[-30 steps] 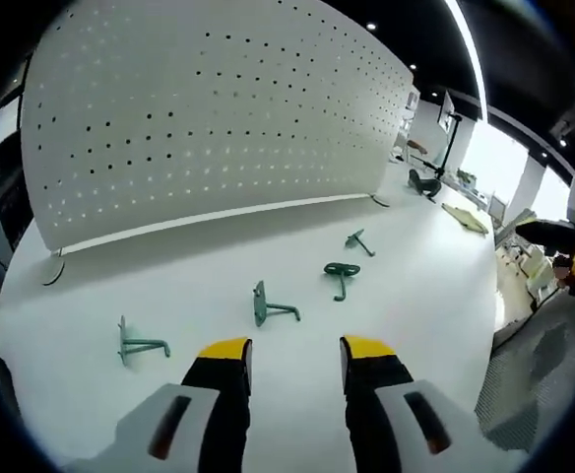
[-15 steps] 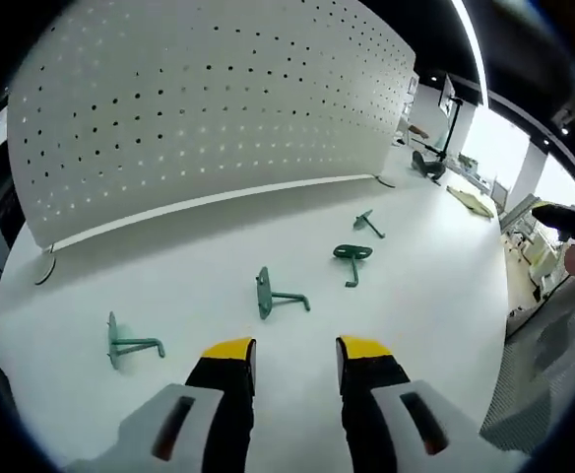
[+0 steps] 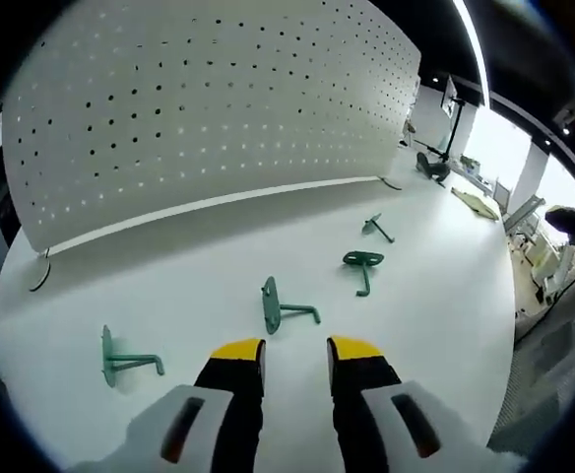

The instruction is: Insert the hook assembly into the mounting plate slot until the hook locks in place.

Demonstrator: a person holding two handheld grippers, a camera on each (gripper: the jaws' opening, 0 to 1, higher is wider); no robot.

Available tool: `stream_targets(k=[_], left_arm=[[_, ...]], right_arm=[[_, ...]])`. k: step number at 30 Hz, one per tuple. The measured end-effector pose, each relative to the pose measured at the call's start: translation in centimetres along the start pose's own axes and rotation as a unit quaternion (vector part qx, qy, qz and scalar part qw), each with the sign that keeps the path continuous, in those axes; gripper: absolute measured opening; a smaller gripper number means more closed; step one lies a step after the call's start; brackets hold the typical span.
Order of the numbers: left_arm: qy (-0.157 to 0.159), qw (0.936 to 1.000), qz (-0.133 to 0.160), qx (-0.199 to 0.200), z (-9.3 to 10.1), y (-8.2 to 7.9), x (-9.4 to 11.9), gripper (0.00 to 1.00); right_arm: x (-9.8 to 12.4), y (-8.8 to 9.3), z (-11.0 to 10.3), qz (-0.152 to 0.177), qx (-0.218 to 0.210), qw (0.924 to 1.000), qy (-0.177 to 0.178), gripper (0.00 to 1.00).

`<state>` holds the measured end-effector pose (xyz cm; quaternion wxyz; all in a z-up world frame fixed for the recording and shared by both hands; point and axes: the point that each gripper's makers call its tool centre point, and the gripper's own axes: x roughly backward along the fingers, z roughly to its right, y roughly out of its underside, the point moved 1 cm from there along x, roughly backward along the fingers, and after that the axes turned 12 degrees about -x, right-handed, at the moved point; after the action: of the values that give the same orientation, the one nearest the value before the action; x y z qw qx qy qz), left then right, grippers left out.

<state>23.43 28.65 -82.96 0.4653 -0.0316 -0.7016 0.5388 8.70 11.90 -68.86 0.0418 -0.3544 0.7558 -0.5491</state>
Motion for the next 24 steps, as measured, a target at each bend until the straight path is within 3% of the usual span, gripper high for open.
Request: stream_targets(k=[4, 24], left_arm=[[-0.021, 0.9997, 0.003, -0.011, -0.8, -0.1, -0.1, 0.19], [-0.025, 0.9995, -0.007, -0.018, -1.1, 0.2, -1.6, 0.12]], right_arm=[[0.0, -0.1, 0.0, -0.001, 0.001, 1.0000, 0.000, 0.54], [0.0, 0.3, 0.0, -0.010, 0.002, 0.9999, 0.000, 0.54]])
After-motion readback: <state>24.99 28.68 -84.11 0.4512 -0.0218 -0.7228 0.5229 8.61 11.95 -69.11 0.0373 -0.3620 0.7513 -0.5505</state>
